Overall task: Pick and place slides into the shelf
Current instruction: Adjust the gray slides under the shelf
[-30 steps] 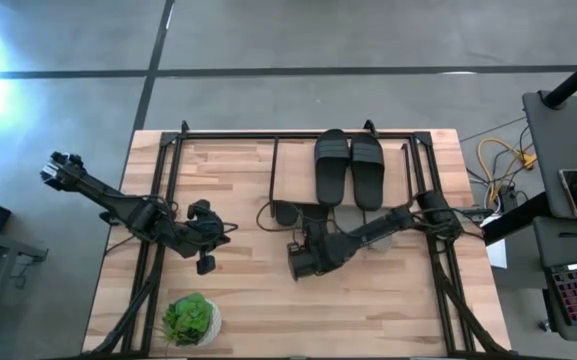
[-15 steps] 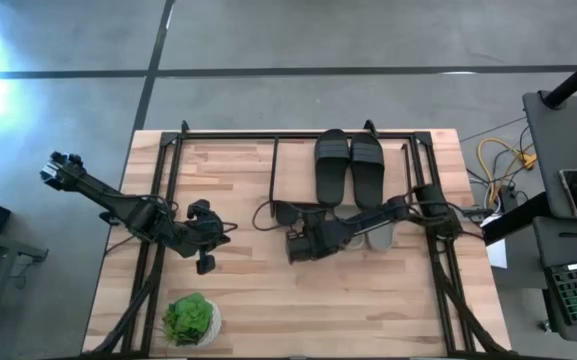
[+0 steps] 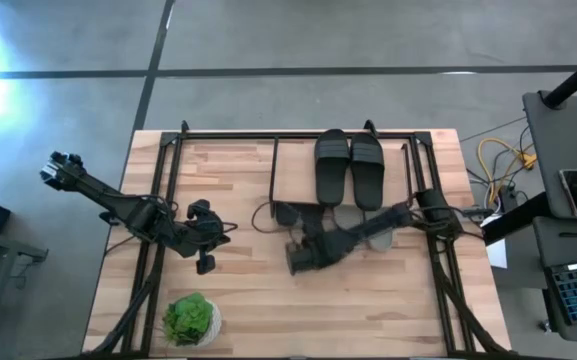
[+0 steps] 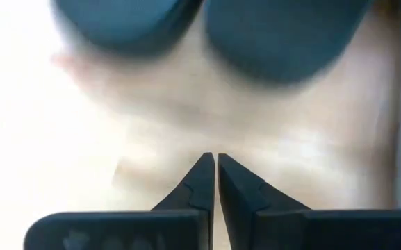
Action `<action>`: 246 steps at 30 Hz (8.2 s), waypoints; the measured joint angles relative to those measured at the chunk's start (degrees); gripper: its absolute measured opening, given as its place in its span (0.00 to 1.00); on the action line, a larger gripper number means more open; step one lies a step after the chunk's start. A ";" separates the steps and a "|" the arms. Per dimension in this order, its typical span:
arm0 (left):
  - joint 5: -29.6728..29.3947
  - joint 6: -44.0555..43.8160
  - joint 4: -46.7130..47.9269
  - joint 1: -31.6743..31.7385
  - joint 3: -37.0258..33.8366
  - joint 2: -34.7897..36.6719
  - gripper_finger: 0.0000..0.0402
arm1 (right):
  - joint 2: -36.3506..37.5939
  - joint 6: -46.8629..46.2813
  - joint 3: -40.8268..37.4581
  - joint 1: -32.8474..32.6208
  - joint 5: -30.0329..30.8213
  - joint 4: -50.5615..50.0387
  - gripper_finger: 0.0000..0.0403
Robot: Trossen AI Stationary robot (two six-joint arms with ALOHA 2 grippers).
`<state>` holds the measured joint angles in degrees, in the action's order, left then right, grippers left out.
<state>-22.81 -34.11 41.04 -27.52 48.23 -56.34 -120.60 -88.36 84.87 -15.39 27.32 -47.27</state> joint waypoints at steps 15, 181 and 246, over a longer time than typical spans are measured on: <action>-0.02 0.28 -0.05 0.01 -0.15 0.00 0.00 | 8.21 -38.84 -3.60 -20.87 2.70 -17.68 0.03; 13.40 2.98 -50.92 18.56 -3.49 6.37 0.00 | 68.62 52.35 -29.72 0.86 -8.49 30.34 0.03; 4.77 5.99 -45.93 23.76 -47.71 54.62 0.00 | 120.03 58.99 -84.42 0.37 -29.06 66.26 0.03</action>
<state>-18.04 -28.12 -4.89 -3.77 0.51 -1.72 -0.57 -29.38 0.45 -15.02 -1.74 19.00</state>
